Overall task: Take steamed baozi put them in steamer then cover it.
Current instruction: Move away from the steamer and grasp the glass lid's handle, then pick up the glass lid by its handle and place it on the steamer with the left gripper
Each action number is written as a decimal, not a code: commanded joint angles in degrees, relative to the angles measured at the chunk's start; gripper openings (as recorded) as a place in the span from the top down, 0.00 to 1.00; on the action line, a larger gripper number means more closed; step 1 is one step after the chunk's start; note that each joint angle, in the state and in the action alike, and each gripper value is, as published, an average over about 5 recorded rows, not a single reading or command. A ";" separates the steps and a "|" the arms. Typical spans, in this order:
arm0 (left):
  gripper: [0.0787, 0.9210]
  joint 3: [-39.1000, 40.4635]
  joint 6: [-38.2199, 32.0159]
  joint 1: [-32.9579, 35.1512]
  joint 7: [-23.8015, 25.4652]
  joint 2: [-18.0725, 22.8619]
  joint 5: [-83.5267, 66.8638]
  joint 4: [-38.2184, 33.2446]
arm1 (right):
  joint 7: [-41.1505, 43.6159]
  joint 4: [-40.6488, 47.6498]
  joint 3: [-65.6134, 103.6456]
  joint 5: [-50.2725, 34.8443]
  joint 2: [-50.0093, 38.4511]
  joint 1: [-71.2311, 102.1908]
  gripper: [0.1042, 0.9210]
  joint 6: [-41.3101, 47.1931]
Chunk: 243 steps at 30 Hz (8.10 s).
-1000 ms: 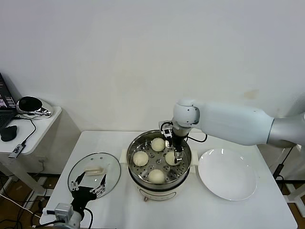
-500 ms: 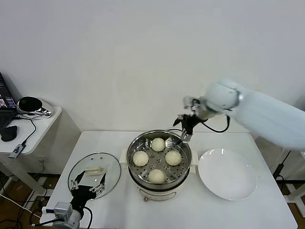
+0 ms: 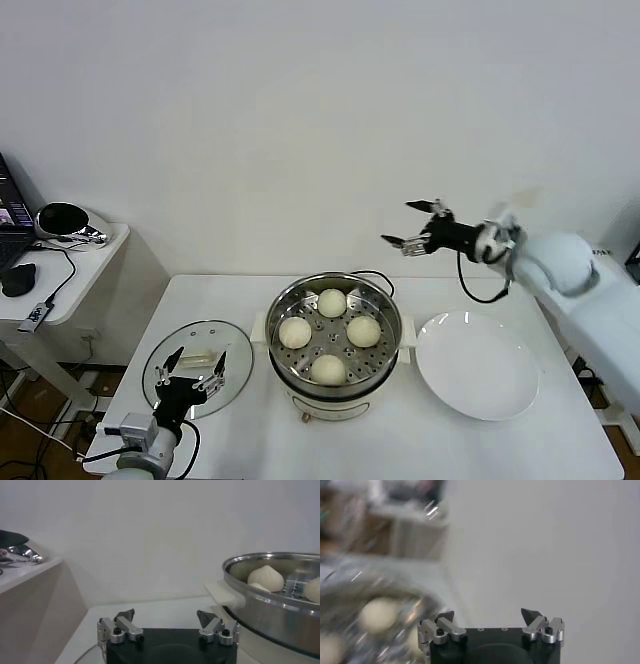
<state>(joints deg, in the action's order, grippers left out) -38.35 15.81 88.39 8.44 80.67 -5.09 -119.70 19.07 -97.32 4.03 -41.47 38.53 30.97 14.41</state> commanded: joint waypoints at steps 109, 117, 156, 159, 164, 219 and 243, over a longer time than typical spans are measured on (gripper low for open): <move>0.75 11.77 -0.38 -20.79 -24.87 -6.47 76.58 39.70 | -16.93 -6.76 41.14 3.60 26.90 55.81 0.12 -12.99; 0.92 11.85 6.74 -17.94 -17.82 -7.99 72.81 27.42 | -16.88 -7.15 40.97 3.43 27.11 55.47 0.12 -13.18; 0.92 46.06 28.82 -36.01 8.72 6.40 86.28 8.88 | -16.93 -3.82 41.47 9.31 30.71 52.91 0.12 -10.79; 0.92 48.41 28.85 -36.52 8.44 7.40 86.39 10.20 | -16.93 -3.71 41.74 9.46 30.88 52.94 0.12 -10.75; 0.92 50.99 28.89 -36.00 10.45 6.86 92.10 12.70 | -16.91 -3.49 41.77 9.80 31.12 52.92 0.12 -10.80; 0.92 47.30 28.82 -31.86 13.67 6.16 97.35 14.90 | -16.42 -2.78 41.15 12.15 30.82 53.07 0.12 -11.57; 0.92 47.07 28.71 -30.70 11.05 4.82 96.34 14.42 | -16.44 -2.45 41.08 12.42 31.03 53.26 0.12 -11.95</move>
<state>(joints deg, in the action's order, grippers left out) 8.85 42.17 57.57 20.04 85.88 91.56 -104.77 2.62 -99.80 45.09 -29.11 69.52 84.25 2.50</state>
